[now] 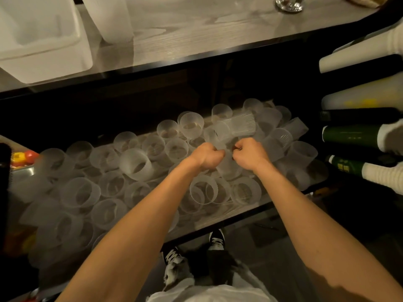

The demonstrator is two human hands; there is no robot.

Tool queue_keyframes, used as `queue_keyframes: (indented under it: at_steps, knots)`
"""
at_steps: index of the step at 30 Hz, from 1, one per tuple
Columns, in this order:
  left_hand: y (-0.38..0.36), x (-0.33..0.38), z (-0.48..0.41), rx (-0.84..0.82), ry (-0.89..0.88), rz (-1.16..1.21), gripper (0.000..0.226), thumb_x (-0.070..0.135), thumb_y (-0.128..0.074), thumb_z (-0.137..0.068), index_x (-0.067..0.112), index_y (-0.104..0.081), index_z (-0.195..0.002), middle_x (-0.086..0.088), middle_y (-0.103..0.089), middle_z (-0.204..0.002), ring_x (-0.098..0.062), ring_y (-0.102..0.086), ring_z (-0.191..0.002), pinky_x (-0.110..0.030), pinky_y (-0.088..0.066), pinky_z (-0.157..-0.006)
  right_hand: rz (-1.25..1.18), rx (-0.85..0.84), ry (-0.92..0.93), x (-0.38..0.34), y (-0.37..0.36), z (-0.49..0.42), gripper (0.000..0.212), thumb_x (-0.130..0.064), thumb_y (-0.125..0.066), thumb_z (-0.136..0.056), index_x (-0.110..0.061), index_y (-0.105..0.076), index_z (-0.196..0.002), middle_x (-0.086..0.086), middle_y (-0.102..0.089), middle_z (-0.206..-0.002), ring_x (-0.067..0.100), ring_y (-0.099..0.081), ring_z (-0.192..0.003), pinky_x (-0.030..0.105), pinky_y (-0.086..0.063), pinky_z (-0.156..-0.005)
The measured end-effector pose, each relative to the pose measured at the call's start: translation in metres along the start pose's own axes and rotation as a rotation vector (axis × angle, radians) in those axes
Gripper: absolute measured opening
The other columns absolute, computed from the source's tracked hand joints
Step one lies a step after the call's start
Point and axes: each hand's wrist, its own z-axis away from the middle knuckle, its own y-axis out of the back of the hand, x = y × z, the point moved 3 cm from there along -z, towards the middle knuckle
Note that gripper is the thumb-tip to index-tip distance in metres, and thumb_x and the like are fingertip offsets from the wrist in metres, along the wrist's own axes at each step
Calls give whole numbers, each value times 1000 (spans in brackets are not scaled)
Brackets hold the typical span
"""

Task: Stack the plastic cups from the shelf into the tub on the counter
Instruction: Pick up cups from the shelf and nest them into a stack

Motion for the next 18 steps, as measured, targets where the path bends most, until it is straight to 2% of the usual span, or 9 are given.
queue_keyframes:
  at_steps: [2,4,6,9,10,12,14,16,18]
  knots:
    - [2,-1,-2,15,18,14,25,31,-51,-99,11,-57,-86,-4,-59,-85,-21,-56,-76,-33,-44,-71,-15,19,-16,-1,1,2,17,-7,-54,-88,-3,-61,-74,11,-61,-70,37,-63,-77,38,-49,-64]
    - [3,-2,-2,25,47,-15,24,30,-51,-97,9,-54,-86,-2,-56,-76,-18,-52,-65,-29,-41,-61,-9,4,-20,-1,0,4,15,-6,-53,-90,-2,-65,-81,11,-65,-79,36,-64,-83,39,-52,-71]
    - [2,-4,0,14,69,-11,22,29,-50,-98,9,-55,-90,-2,-56,-76,-17,-52,-64,-28,-41,-57,3,-48,-24,-2,-4,5,17,-8,-53,-91,-3,-68,-93,12,-69,-91,35,-64,-90,40,-56,-80]
    - [-2,-5,2,12,76,48,21,28,-50,-98,13,-56,-85,-2,-59,-78,-15,-50,-63,-27,-40,-57,-20,-85,-23,-3,-11,6,15,-8,-53,-89,-4,-67,-91,11,-67,-89,34,-63,-89,37,-52,-75]
    - [-3,-5,2,13,79,66,21,29,-51,-98,13,-59,-87,-3,-60,-81,-14,-50,-63,-27,-40,-56,-30,-86,-27,-4,-13,7,14,-8,-53,-88,-4,-66,-88,10,-67,-88,33,-62,-87,35,-50,-72]
    - [-3,-6,2,17,95,72,31,30,-50,-98,5,-65,-109,-6,-62,-88,-17,-55,-69,-27,-39,-56,-39,-82,-44,-4,-15,7,11,-7,-53,-88,-6,-63,-82,10,-64,-84,33,-61,-84,32,-44,-69]
    - [-4,-8,2,12,125,70,43,27,-49,-97,-2,-60,-127,-11,-65,-96,-24,-63,-81,-28,-40,-56,-41,-65,-69,-2,-15,7,11,-6,-53,-87,-6,-62,-80,11,-63,-84,34,-61,-85,33,-45,-70]
    - [-5,-9,4,-4,146,57,44,24,-48,-95,-2,-58,-129,-14,-65,-99,-27,-64,-84,-28,-42,-59,-38,-64,-97,1,-16,7,12,-5,-53,-88,-3,-65,-85,11,-63,-83,34,-61,-85,32,-47,-72]
    - [-6,-8,5,-17,150,44,36,19,-46,-93,-1,-59,-120,-14,-65,-95,-26,-63,-77,-29,-44,-58,-27,-84,-111,3,-18,8,12,-5,-53,-89,-3,-63,-83,8,-61,-78,31,-58,-82,31,-45,-71]
